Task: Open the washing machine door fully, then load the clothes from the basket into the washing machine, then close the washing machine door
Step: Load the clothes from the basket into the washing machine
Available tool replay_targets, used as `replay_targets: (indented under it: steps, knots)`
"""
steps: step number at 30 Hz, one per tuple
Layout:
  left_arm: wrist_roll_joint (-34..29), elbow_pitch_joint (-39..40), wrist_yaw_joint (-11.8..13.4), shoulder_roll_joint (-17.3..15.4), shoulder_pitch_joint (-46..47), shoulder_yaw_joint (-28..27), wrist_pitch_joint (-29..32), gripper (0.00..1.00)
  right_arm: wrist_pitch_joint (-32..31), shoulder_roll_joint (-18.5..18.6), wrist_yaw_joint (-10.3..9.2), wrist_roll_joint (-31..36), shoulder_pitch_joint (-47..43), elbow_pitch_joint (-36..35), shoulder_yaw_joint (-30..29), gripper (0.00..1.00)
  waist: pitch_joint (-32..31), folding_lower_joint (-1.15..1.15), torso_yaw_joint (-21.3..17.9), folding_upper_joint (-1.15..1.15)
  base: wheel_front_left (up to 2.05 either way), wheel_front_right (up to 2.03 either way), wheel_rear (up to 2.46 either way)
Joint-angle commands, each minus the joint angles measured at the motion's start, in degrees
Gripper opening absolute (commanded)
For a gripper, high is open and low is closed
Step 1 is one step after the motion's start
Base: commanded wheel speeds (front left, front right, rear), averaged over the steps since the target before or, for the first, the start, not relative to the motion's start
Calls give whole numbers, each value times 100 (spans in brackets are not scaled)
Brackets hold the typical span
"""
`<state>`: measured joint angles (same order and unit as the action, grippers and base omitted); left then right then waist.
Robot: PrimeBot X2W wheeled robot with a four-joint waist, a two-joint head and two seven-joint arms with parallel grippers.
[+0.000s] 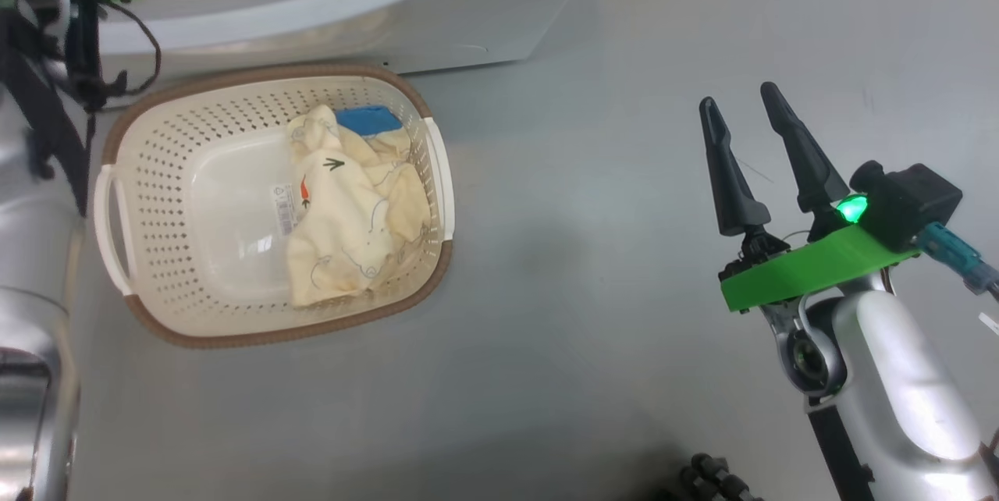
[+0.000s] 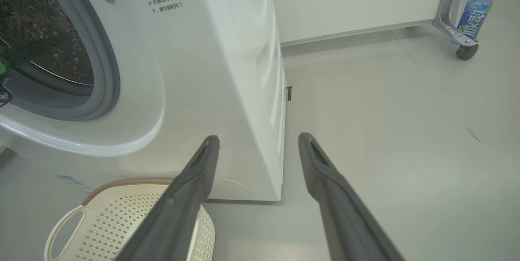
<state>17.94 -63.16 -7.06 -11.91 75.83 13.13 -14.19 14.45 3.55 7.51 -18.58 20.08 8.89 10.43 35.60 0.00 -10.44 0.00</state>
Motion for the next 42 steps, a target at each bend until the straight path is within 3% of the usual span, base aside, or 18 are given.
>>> replay_targets:
  steps: [1, 15, 28, 42]
  knots:
    - [-120, 319, -8, -287, -202, 24, -72, 100, 55, 104, -2, 45, -199, -132, 64, 100, -308, 0, 114, 0, 0, 0, 0]
    - [111, 2132, 173, -280, -2235, -483, -80, 100, 55, 307, -2, 172, -676, -175, -103, 100, -1447, 0, 474, 0, 0, 0, 0]
    - [68, 3825, 644, -273, -4150, -768, -80, 100, 55, 416, -2, 227, -1125, -265, -60, 100, -2158, 0, 667, 0, 0, 0, 0]
    - [28, 5252, 1091, -496, -5928, -939, 48, 100, 55, 413, -2, 372, -1395, -445, 18, 100, -2611, 0, 650, 0, 0, 0, 0]
